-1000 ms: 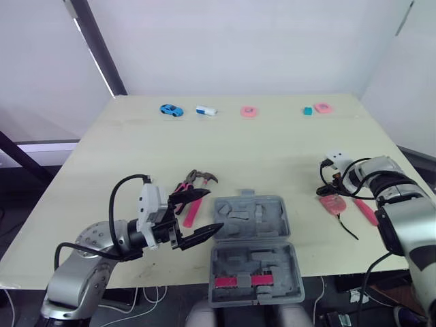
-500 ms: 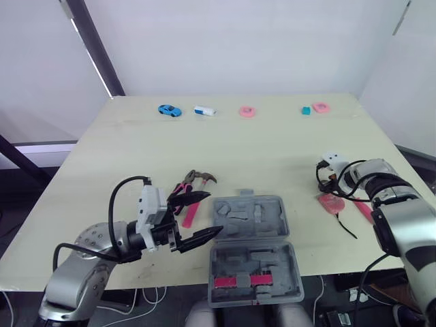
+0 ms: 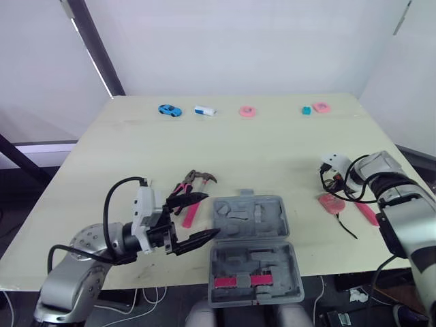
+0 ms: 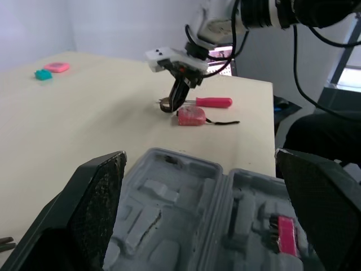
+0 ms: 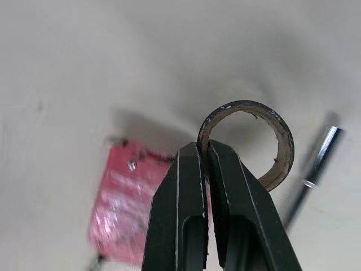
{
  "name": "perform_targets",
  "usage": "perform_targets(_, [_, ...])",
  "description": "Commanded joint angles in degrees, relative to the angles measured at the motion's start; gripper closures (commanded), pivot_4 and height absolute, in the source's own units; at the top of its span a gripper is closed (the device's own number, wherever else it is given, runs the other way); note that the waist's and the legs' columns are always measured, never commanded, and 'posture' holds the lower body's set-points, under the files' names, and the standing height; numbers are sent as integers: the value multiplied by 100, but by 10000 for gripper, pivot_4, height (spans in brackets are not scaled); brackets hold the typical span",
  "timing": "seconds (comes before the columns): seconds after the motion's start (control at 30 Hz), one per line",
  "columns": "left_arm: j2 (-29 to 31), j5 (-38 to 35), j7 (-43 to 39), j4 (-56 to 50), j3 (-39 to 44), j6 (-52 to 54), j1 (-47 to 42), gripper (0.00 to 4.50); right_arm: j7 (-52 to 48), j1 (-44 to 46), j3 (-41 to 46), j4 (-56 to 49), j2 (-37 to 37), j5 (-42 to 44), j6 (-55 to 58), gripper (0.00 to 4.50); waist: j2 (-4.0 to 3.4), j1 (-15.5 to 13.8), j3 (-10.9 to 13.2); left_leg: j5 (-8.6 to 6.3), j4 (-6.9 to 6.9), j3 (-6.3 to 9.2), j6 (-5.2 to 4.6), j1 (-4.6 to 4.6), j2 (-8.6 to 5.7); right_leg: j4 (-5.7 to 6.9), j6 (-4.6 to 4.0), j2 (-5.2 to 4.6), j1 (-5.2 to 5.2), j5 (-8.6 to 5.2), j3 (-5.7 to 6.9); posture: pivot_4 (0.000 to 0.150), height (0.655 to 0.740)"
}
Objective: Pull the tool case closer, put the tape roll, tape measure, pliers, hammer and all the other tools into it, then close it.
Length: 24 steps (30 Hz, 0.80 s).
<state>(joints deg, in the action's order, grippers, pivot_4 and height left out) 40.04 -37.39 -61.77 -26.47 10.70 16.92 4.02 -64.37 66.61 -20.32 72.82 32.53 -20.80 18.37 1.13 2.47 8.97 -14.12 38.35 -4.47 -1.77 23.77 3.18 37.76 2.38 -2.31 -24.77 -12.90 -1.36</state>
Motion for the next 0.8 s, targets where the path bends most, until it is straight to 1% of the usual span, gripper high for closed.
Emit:
perform_targets(0.03, [44,-67,-143,-25,88,-173,-66,0,-831,63,-172,-630,170,-50,-726,44885,-3,3,2,0,0,0,0,-1,0,0,-1,0,0,-1,0,1500,7395])
perform_targets(0.13, [28,-52,-202,78,85,-241,-127,0,-1544,-47,-275,-1254,333,18,-1477,44885,-8,-6,5,0,1,0,0,-3,0,3,2,0,0,1,0,1500,7395])
perform_targets(0.27, [0,58,-221,215,108,-389,-134,0,-2435,-133,-314,-2086,403,236,-1962,44885,-9,-18,5,0,0,2,0,0,1,1,5,0,0,3,3,1500,7395])
perform_targets(0.33, [-2,162,-199,308,135,-513,-90,0,-2677,-137,-521,-2536,443,124,-2351,44885,-10,-19,7,0,0,1,0,1,2,0,5,0,0,2,3,1500,7395])
perform_targets(0.5, [-104,223,-67,400,242,-681,96,0,-2810,6,-886,-3125,82,10,-2373,44885,-10,-9,6,0,1,0,0,-2,4,2,-5,0,0,-3,4,1500,7395])
perform_targets(0.67, [-210,211,174,367,464,-716,453,0,-2813,226,-1514,-3678,-347,210,-1800,44885,-12,-13,8,0,2,1,1,-4,7,11,-18,0,-2,-10,4,1500,7395])
perform_targets(0.8, [-241,96,275,298,755,-681,824,0,-2813,467,-1951,-3744,-766,282,-1525,44885,-12,-16,8,0,2,10,1,-3,10,11,-21,-1,-4,-12,7,1500,7395])
